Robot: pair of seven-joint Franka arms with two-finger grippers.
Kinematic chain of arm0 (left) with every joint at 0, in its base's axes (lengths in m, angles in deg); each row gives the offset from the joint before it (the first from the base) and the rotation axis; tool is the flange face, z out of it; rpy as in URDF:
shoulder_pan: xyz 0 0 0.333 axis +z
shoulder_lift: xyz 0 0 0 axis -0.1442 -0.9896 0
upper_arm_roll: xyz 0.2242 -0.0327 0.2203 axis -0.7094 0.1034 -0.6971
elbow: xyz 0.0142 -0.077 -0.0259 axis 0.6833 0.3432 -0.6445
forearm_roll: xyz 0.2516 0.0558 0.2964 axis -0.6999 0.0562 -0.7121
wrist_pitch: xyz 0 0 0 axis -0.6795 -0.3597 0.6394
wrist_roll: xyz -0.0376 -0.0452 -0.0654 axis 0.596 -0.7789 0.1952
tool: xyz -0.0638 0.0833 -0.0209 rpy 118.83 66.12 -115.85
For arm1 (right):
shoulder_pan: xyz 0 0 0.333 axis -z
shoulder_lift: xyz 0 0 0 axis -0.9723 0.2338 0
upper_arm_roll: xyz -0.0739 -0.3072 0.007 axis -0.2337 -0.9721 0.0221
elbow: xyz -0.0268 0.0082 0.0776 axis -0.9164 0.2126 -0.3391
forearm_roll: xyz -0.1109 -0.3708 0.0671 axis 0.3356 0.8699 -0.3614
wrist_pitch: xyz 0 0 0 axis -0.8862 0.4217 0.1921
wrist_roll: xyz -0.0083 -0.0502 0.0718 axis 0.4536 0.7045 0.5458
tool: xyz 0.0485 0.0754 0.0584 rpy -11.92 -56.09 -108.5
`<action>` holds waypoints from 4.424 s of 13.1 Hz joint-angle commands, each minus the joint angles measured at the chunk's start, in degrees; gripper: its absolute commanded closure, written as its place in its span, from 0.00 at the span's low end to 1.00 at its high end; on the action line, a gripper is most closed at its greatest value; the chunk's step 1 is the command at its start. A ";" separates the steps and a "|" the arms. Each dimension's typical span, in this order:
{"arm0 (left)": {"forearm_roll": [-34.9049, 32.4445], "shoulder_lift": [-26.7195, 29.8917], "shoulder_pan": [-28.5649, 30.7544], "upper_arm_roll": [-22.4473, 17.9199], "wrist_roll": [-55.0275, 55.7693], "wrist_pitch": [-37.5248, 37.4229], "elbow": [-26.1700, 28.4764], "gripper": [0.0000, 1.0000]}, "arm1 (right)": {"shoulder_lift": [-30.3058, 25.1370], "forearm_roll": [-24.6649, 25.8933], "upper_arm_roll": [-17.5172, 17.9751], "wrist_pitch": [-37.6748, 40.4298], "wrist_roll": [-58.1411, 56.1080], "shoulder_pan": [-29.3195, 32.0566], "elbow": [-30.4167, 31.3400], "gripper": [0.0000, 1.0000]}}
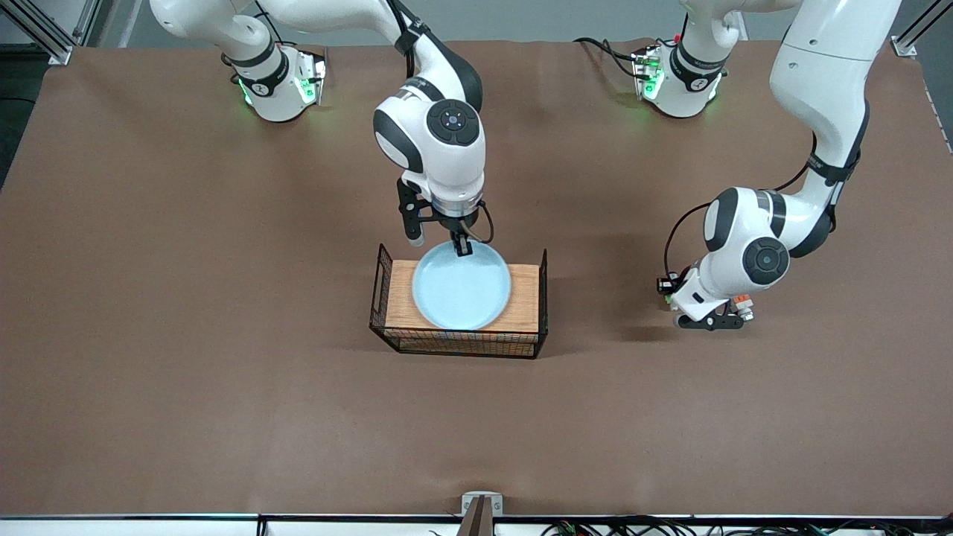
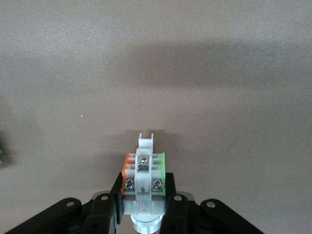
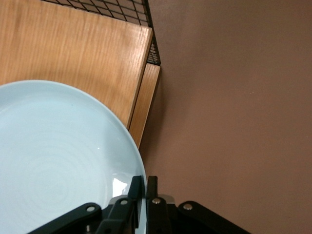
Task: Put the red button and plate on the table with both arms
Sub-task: 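Release the button with the left gripper while the right gripper grips the plate, then lift the plate with the right gripper while the left gripper withdraws, then carry the blue plate with the right gripper and lower it onto the table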
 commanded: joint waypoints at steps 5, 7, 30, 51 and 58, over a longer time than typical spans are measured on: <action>-1.37 -2.47 0.85 0.04 -0.42 1.65 -1.86 0.22 | -0.02 -0.05 0.93 1.82 0.06 1.03 -3.20 1.00; -1.37 -1.68 0.76 0.04 -0.33 1.47 -1.78 0.00 | -1.07 -0.14 1.10 4.80 -0.72 0.95 -3.20 1.00; -1.02 25.64 7.00 -0.14 -1.12 -44.23 -27.18 0.00 | -16.55 -8.85 0.40 24.56 -110.70 44.42 3.35 1.00; 0.30 27.85 1.03 -8.93 -2.69 -44.94 -27.53 0.00 | 0.78 -33.03 0.49 -19.44 -176.87 59.66 20.36 0.00; 2.50 28.56 2.70 -7.97 -4.73 -44.58 -27.97 0.00 | -10.81 -14.59 0.57 -7.08 -152.33 56.33 19.83 0.00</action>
